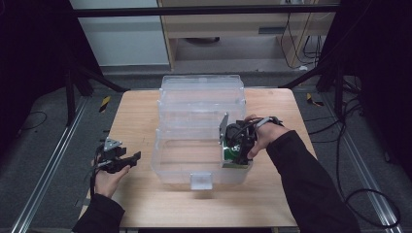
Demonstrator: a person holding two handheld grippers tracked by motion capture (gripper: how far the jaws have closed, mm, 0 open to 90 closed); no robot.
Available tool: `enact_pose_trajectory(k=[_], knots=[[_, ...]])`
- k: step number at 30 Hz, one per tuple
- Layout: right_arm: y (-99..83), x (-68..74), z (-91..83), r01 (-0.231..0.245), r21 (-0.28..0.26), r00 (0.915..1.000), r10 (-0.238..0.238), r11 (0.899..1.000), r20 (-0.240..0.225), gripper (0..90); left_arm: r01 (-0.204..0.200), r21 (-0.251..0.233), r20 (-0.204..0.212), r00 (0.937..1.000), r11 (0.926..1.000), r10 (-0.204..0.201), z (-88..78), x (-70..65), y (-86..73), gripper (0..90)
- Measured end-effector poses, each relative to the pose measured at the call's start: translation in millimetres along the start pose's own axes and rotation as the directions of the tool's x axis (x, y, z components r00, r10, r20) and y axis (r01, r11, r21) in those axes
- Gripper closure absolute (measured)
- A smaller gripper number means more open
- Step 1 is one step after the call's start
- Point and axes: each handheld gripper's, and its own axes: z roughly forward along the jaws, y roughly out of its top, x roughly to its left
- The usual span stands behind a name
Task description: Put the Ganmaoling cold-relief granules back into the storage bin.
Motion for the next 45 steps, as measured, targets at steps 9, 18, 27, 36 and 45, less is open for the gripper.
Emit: enact_pose_trajectory(k=[9, 18, 27, 36, 45], knots=[[-4.2, 0.5, 10.3, 0.008, -0.002, 0.9999, -0.008, 1.0, -0.015, 16.8, -0.009, 0.009, 0.003, 1.0, 0.9999, 0.009, 1.5, -0.1, -0.4, 34.4], [-4.2, -1.0, 19.0, 0.031, 0.003, 0.9988, -0.031, 1.0, -0.039, 16.7, -0.012, 0.015, 0.004, 0.9999, 0.9998, 0.012, 2.5, -0.4, -0.9, 34.4], [-3.2, -3.0, 26.4, 0.03, 0.017, 0.9979, -0.029, 0.999, -0.057, 16.4, -0.011, 0.014, 0.005, 0.9999, 0.9998, 0.011, 3.5, -0.9, -1.3, 34.4], [-6.7, -2.7, 32.9, -0.015, -0.014, 0.9978, 0.014, 1.0, -0.065, 16.0, -0.024, 0.021, 0.009, 0.9997, 0.9995, 0.024, 4.3, -0.8, -1.3, 34.3], [-11.9, -2.8, 39.9, -0.083, -0.016, 0.9931, 0.081, 0.996, -0.084, 14.8, -0.018, 0.02, 0.008, 0.9998, 0.9996, 0.018, 4.5, -1.5, -1.5, 34.3]])
